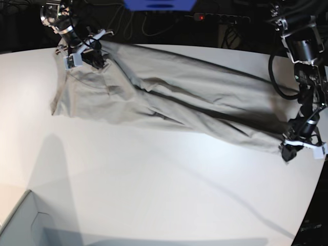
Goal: Layout the t-shirt on the table in an organized manner, then fold the t-shirt properly
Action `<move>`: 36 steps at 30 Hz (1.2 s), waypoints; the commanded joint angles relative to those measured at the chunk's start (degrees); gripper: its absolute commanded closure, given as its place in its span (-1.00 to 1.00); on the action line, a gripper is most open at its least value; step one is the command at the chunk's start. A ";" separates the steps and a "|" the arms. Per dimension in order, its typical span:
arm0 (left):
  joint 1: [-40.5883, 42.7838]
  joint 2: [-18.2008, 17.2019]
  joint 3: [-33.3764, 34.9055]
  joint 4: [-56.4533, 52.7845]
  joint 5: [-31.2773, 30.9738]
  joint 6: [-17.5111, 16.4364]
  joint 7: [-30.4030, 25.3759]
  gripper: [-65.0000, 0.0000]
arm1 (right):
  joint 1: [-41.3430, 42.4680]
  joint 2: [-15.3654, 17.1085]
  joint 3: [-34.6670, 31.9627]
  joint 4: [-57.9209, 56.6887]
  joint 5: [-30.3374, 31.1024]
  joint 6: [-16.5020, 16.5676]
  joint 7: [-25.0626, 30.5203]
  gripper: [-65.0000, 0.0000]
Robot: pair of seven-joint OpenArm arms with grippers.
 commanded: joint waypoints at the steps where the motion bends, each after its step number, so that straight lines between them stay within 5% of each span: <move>1: -1.34 -1.16 -0.11 1.31 -0.88 -2.39 -1.04 1.00 | -0.02 0.14 0.11 0.58 0.66 0.56 1.12 1.00; 7: -1.61 -2.66 1.38 0.61 -0.79 -9.77 -1.04 1.00 | 0.06 0.14 0.11 0.58 0.66 0.56 1.12 1.00; 13: -2.22 -3.80 6.74 0.43 -0.71 -9.77 -5.62 1.00 | 0.15 -0.03 -0.15 0.58 0.66 0.56 1.12 1.00; 33: 5.95 -5.64 4.64 -3.61 -0.79 -9.86 -5.97 1.00 | 2.79 -0.03 -0.24 0.58 0.66 0.56 0.68 1.00; 36: 7.10 -5.64 4.55 -3.61 -0.79 -9.86 -5.97 0.81 | 2.79 0.06 -0.24 0.58 0.66 0.56 0.68 1.00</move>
